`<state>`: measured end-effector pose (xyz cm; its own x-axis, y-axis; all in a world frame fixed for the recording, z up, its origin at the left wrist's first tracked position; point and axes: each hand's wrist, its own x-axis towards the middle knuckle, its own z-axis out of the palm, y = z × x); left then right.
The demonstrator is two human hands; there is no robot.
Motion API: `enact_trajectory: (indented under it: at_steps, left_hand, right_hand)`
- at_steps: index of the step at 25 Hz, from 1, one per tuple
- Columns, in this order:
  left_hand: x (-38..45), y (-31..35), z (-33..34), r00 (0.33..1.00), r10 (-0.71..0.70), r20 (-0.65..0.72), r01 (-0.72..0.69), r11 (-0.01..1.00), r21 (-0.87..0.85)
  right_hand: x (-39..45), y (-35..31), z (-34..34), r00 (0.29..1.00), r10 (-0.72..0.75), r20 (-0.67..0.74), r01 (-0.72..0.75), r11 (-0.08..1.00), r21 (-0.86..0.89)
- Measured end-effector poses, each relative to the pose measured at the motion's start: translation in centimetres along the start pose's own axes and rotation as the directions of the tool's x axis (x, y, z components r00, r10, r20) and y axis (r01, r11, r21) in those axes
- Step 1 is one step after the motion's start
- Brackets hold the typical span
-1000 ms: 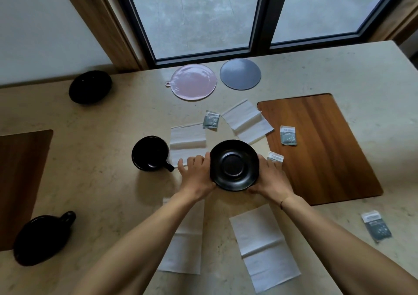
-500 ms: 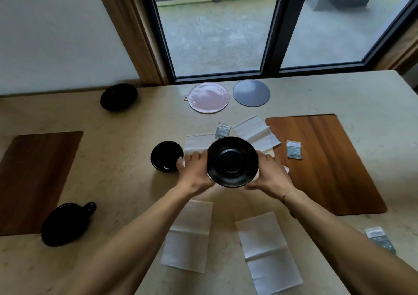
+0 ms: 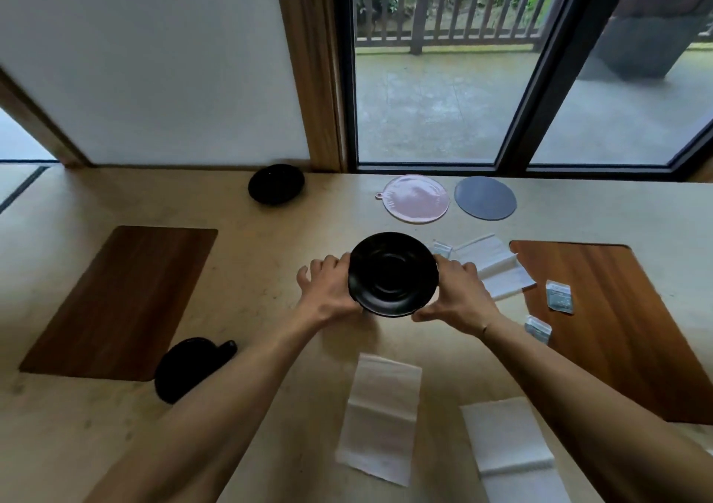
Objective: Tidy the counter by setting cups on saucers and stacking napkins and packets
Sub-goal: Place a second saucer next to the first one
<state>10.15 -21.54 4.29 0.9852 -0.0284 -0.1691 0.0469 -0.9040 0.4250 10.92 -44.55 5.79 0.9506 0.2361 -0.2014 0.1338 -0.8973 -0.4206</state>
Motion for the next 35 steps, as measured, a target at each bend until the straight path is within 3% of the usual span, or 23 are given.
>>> enact_trajectory:
  at_steps: [10, 16, 24, 32, 35]
  left_hand:
    - [0.5, -10.8, -6.8, 1.0, 0.007, 0.018, -0.007, 1.0, 0.025]
    - [2.6, -15.1, -8.5, 0.997, 0.064, 0.039, -0.063, 0.998, -0.032]
    - [7.7, -15.7, -8.5, 0.999, 0.041, 0.014, -0.041, 0.999, -0.024]
    - [15.4, -15.4, -5.7, 0.996, 0.021, 0.082, -0.022, 1.0, 0.016]
    - [19.0, -15.1, -4.4, 0.995, 0.038, 0.087, -0.034, 0.999, -0.043]
  right_hand:
    - [4.2, -11.4, 3.4, 1.0, 0.027, 0.007, -0.028, 0.997, 0.077]
    - [6.5, -14.7, 4.3, 1.0, 0.023, -0.011, -0.022, 0.996, 0.086]
    - [11.7, -14.5, 3.5, 1.0, 0.023, 0.005, -0.023, 0.998, 0.059]
    - [19.5, -10.3, 4.8, 0.998, -0.024, 0.052, 0.022, 0.999, 0.034]
    - [22.5, -9.0, 4.5, 0.998, -0.017, 0.059, 0.015, 0.999, 0.04]
